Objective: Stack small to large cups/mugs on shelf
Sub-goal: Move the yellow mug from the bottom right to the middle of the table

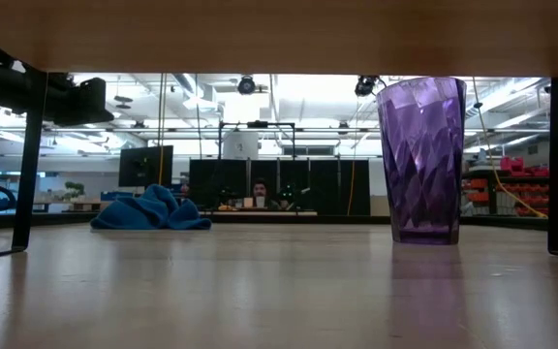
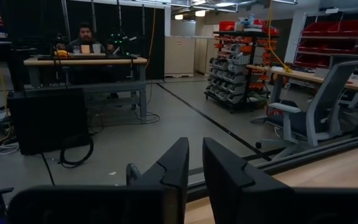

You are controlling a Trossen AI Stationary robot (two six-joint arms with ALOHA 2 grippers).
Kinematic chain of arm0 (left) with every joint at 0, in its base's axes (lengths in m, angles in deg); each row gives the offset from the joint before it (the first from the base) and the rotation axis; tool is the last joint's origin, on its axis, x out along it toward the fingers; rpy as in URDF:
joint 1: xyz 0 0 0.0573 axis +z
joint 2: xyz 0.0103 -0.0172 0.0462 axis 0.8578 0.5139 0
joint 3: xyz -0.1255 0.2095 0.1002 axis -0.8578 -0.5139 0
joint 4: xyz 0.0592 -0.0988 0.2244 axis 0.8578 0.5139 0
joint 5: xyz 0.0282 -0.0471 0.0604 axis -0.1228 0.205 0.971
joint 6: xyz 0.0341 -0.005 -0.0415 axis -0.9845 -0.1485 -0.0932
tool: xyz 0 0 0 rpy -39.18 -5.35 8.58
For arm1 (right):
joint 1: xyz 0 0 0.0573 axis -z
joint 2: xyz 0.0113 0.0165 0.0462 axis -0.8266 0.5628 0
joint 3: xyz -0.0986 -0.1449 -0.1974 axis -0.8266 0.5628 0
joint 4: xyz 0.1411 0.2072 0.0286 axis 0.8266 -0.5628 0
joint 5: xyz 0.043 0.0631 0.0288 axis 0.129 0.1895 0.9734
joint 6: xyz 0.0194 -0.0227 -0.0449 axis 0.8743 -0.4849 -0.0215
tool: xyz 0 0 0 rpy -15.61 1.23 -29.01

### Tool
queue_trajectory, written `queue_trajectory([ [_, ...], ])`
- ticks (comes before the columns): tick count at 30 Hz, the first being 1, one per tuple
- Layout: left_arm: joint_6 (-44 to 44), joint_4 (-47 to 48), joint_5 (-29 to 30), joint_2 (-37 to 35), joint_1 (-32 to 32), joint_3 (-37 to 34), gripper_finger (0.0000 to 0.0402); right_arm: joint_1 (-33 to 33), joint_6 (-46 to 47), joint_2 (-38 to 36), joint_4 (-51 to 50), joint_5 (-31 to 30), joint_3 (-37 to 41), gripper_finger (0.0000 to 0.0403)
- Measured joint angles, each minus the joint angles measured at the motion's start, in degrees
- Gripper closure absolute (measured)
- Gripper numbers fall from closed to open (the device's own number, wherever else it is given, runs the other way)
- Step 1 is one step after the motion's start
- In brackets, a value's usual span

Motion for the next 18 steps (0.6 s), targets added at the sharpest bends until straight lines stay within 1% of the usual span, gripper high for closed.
queue_trajectory([
  [4, 0.0, 0.0, 0.0, 0.0, 0.0, 0.0, 0.0338, 0.0, 0.1, -0.2, 1.6, 0.5, 1.8, 0.0332],
  [8, 0.0, 0.1, 0.0, 0.0, 0.0, 0.0, 0.0331, -0.4, 0.0, -0.4, 5.6, 4.3, 6.3, 0.0332],
  [11, 0.0, 0.1, 0.0, 0.0, 0.0, 0.0, 0.0324, -1.0, 1.2, -1.9, 7.9, 4.1, 7.9, 0.0332],
  [18, 0.0, 0.3, -0.1, 0.0, 0.0, 0.0, 0.0313, -1.5, 1.6, -2.7, 8.5, 3.8, 8.1, 0.0332],
])
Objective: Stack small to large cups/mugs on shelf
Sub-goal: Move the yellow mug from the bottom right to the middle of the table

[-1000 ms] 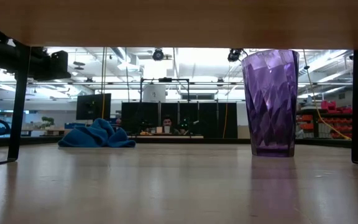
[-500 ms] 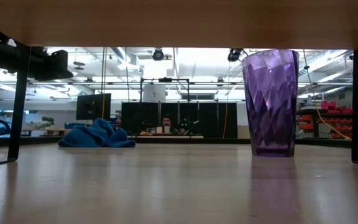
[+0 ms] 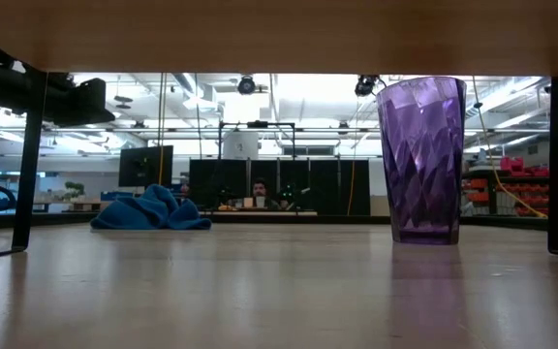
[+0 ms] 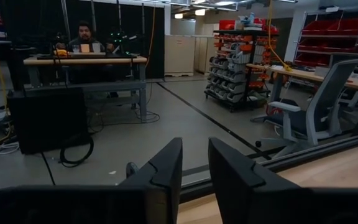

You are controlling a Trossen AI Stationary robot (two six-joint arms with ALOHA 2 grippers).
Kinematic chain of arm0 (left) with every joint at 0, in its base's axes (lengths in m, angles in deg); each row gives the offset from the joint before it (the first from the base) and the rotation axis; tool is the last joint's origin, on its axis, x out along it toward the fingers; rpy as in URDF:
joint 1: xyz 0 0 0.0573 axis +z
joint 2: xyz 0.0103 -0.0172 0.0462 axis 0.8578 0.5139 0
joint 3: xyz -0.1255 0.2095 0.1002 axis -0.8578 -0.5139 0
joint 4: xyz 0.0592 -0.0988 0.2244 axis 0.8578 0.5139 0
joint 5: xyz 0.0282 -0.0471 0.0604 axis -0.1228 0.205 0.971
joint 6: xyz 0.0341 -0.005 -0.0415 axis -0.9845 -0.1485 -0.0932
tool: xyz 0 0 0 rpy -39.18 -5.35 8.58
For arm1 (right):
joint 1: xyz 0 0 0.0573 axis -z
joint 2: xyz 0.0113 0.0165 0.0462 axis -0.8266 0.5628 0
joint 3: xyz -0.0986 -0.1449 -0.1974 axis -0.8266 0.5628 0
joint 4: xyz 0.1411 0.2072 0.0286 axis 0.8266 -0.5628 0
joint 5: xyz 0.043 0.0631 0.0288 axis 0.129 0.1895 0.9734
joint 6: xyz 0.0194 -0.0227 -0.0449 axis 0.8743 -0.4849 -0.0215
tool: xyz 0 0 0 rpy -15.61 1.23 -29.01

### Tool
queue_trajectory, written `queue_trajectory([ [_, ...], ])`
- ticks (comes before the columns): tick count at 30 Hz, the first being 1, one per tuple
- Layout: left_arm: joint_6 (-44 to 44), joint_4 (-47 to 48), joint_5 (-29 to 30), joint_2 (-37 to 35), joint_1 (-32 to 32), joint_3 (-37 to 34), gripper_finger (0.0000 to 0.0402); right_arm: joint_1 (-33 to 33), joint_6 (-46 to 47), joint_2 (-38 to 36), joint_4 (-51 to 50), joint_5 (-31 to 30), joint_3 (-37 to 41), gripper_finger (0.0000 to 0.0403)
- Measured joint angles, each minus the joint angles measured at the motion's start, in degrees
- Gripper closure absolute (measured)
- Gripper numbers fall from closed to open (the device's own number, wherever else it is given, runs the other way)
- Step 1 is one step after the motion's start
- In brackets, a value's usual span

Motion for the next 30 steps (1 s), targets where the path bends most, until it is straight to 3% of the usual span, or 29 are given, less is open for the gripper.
queue_trajectory([
  [23, 0.1, 0.4, -0.6, 0.0, 0.0, 0.0, 0.0303, 0.0, -0.7, 0.2, -0.2, -2.5, 0.2, 0.0332],
  [30, 0.1, 0.4, -0.6, 0.0, 0.0, 0.0, 0.0301, 0.0, -2.1, 0.2, 4.7, -2.5, 4.7, 0.0332],
])
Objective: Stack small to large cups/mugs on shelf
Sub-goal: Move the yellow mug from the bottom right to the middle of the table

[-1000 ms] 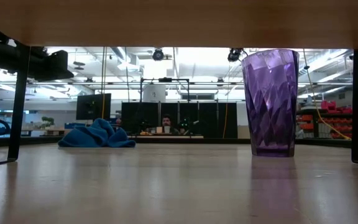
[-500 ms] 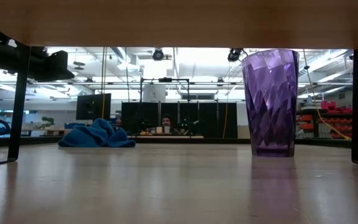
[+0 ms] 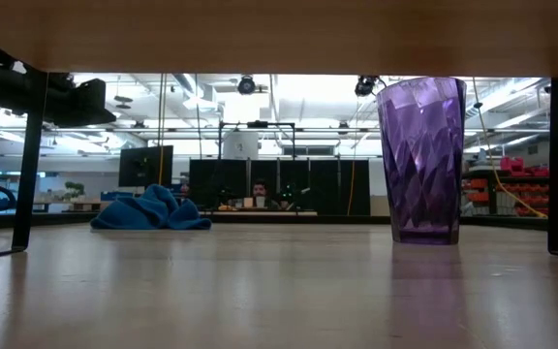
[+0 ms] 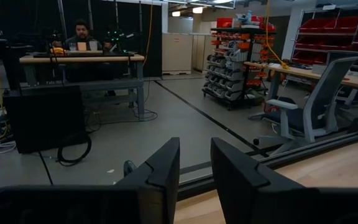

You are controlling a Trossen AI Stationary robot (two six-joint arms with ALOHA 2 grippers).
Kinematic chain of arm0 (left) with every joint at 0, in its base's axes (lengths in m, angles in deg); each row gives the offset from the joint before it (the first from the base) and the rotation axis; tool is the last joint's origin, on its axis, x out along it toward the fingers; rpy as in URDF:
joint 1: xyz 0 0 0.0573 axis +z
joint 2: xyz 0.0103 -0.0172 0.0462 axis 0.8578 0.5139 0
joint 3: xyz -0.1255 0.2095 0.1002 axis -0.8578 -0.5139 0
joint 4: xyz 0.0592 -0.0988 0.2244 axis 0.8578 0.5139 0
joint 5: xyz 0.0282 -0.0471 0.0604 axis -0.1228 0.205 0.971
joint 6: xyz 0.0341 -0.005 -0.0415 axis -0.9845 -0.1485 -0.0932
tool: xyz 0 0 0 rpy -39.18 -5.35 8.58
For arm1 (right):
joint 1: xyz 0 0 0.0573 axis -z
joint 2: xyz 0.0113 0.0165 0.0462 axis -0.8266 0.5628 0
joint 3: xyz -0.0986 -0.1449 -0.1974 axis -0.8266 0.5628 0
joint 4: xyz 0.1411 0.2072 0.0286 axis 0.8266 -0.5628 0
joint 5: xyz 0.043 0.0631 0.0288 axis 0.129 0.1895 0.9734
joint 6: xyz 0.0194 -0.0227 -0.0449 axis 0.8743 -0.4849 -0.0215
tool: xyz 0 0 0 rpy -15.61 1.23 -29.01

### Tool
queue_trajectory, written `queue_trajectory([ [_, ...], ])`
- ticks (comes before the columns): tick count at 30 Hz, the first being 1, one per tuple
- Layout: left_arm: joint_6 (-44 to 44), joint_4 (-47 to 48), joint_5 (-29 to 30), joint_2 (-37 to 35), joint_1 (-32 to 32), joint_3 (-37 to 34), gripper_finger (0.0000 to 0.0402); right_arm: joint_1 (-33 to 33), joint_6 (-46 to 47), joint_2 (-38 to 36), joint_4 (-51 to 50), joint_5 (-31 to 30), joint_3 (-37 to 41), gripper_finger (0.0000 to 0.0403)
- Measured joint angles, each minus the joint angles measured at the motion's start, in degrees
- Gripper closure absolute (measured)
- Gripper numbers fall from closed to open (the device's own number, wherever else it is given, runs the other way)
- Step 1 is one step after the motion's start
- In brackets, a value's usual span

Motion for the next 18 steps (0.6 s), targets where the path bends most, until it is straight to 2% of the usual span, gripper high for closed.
queue_trajectory([
  [18, 0.0, 0.0, 0.0, 0.0, 0.0, 0.0, 0.0299, 0.1, -0.5, 0.0, 0.1, -0.3, 0.1, 0.0334],
])
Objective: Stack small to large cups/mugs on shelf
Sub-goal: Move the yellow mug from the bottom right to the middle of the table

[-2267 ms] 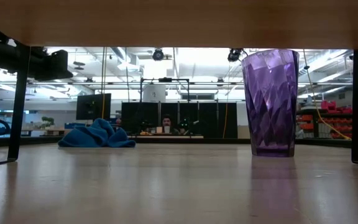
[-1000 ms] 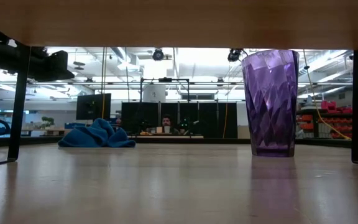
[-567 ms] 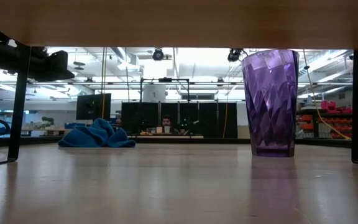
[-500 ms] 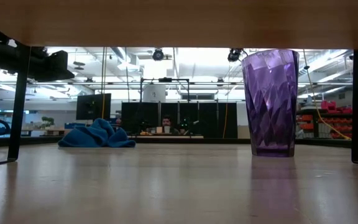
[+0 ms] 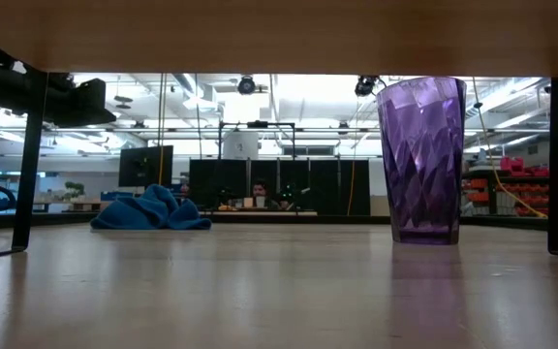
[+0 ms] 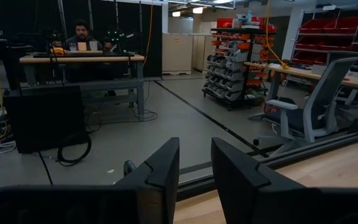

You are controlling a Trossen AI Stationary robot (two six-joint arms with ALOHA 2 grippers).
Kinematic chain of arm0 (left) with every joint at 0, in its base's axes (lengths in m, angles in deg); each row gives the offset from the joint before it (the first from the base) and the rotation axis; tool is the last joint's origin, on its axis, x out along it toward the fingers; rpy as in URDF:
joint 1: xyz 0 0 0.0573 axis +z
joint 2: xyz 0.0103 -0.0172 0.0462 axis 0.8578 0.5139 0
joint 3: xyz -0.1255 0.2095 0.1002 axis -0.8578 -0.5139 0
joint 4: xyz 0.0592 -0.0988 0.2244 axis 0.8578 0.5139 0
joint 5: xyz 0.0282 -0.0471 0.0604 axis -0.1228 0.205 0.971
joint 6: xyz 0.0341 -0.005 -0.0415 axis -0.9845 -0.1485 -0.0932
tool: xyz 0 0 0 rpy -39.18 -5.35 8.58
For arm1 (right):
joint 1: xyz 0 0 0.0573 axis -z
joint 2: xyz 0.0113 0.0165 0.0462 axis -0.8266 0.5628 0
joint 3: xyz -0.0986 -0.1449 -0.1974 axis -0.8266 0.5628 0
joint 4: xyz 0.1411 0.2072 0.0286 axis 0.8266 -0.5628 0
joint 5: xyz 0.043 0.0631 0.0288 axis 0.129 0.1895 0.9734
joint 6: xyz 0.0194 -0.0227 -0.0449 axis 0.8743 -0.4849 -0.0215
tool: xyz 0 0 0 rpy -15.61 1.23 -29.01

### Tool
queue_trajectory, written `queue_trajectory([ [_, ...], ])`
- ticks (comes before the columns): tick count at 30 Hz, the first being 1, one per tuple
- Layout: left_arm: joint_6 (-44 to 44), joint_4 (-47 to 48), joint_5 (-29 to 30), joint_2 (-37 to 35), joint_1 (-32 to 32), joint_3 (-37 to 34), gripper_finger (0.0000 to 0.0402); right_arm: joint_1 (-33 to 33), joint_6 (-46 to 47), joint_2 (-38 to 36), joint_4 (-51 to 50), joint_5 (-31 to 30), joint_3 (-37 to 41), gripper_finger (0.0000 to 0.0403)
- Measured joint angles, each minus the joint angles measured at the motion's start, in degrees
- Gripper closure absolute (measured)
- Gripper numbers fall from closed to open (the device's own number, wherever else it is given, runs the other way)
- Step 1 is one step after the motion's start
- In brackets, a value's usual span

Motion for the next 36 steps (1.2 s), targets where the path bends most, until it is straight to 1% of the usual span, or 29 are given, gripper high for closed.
queue_trajectory([
  [5, 0.0, 0.0, 0.0, 0.0, 0.0, 0.0, 0.0299, 0.0, -1.0, 0.0, 0.0, -0.2, 0.0, 0.0349],
  [11, 0.3, 0.0, 0.0, 0.0, 0.0, 0.0, 0.0301, 0.0, -1.4, -0.2, 0.1, -0.6, 0.0, 0.0391],
  [19, 0.3, 0.0, 0.0, 0.0, 0.0, 0.0, 0.0314, 0.0, -4.3, -0.5, -1.1, -0.7, -0.1, 0.0394],
  [22, 0.3, 0.0, 0.0, 0.0, 0.0, 0.0, 0.0319, 0.0, -4.1, -2.0, -3.1, -0.3, -0.1, 0.0395],
  [25, 0.3, 0.0, 0.0, 0.0, 0.0, 0.0, 0.0323, 0.0, -3.7, -3.0, -6.8, 0.1, -1.7, 0.0396],
  [28, 0.3, 0.0, 0.0, 0.0, 0.0, 0.0, 0.0324, 0.0, -3.7, -3.6, -11.9, -0.1, -5.5, 0.0396],
  [32, 0.4, 0.7, 0.0, 0.0, 0.0, 0.0, 0.0321, 0.0, -2.6, -3.5, -21.8, -0.3, -11.6, 0.0396],
  [34, 0.4, 1.0, 0.0, 0.0, 0.0, 0.0, 0.0320, 0.0, -2.5, -4.5, -21.7, -0.6, -12.5, 0.0396],
  [36, 0.4, 1.1, 0.0, 0.0, 0.0, 0.0, 0.0321, -0.1, -2.6, -5.5, -20.4, -2.3, -12.3, 0.0396],
])
